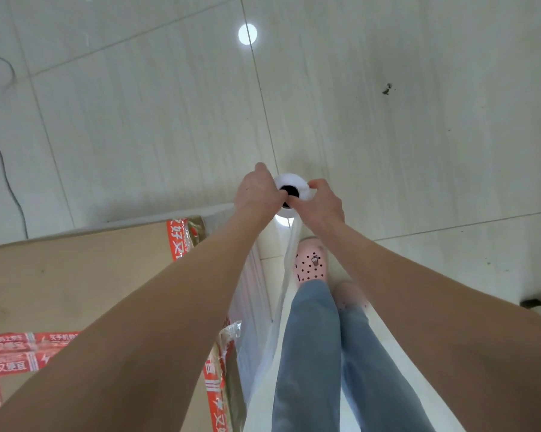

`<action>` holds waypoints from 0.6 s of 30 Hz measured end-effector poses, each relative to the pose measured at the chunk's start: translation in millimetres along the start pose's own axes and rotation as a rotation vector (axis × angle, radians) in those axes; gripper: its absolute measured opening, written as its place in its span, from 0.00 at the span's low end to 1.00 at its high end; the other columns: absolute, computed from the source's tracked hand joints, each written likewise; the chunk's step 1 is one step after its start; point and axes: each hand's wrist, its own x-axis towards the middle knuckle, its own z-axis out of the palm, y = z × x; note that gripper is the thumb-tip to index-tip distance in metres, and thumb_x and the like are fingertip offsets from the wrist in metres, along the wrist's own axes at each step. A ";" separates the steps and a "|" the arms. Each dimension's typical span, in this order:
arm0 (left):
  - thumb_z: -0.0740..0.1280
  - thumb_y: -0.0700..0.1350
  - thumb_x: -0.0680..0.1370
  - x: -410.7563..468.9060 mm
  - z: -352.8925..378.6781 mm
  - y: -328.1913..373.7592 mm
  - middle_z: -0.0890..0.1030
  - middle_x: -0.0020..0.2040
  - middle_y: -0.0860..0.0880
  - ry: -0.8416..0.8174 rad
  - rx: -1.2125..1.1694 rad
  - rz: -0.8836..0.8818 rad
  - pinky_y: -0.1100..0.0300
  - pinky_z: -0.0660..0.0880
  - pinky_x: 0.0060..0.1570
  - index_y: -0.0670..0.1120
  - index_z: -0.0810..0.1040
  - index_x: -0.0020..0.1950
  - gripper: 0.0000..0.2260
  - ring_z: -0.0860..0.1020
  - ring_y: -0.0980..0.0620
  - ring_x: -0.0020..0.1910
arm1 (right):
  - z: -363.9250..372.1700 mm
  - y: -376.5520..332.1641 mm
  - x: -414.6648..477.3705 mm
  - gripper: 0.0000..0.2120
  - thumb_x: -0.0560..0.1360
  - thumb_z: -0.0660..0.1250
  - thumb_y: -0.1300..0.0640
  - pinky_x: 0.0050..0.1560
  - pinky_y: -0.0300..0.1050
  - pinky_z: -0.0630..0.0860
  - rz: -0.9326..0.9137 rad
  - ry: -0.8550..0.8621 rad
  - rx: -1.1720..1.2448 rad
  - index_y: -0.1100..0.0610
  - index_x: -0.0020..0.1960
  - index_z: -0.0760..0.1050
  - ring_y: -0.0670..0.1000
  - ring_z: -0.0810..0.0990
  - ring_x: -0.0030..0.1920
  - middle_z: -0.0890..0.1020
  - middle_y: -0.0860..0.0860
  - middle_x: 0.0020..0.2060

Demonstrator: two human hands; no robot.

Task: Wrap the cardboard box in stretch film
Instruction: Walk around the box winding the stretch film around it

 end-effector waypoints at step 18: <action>0.63 0.41 0.71 35.0 -33.4 -19.4 0.83 0.42 0.41 0.033 -0.269 -0.146 0.48 0.82 0.40 0.37 0.79 0.47 0.10 0.83 0.42 0.36 | 20.8 -54.7 26.0 0.20 0.72 0.68 0.55 0.38 0.38 0.71 -0.123 0.052 0.048 0.49 0.63 0.73 0.50 0.78 0.47 0.79 0.48 0.51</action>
